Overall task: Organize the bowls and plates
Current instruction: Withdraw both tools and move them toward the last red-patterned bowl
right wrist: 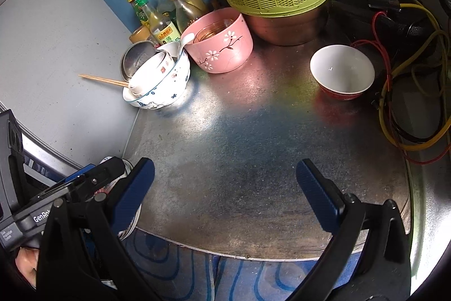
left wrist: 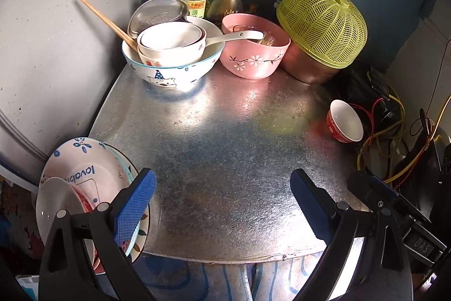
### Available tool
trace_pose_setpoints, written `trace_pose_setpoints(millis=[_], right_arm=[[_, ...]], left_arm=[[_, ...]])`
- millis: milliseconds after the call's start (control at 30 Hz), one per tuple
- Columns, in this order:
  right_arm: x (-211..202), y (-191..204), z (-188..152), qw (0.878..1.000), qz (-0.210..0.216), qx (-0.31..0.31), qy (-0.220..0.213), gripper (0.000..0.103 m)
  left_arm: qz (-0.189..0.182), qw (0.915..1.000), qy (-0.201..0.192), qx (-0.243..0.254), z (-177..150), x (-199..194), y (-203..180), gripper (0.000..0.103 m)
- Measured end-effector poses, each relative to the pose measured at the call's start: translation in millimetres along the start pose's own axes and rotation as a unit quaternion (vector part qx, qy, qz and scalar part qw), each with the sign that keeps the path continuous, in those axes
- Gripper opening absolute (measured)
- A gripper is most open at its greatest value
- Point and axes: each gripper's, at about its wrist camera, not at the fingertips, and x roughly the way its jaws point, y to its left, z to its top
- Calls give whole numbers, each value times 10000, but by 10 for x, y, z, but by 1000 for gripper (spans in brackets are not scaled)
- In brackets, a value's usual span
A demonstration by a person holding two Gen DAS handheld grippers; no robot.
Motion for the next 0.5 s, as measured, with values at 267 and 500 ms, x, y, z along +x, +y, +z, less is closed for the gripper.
trace_pose_setpoints(millis=[267,500], right_arm=[[-29,-274,146,9993,-177,286,-145,101],[-229,-572,403,9964,-382,554,-512,101]], left_arm=[[-197,9995,158,180,201,253,-299,97],[-465,9978,120,458,467,400,-713,97]])
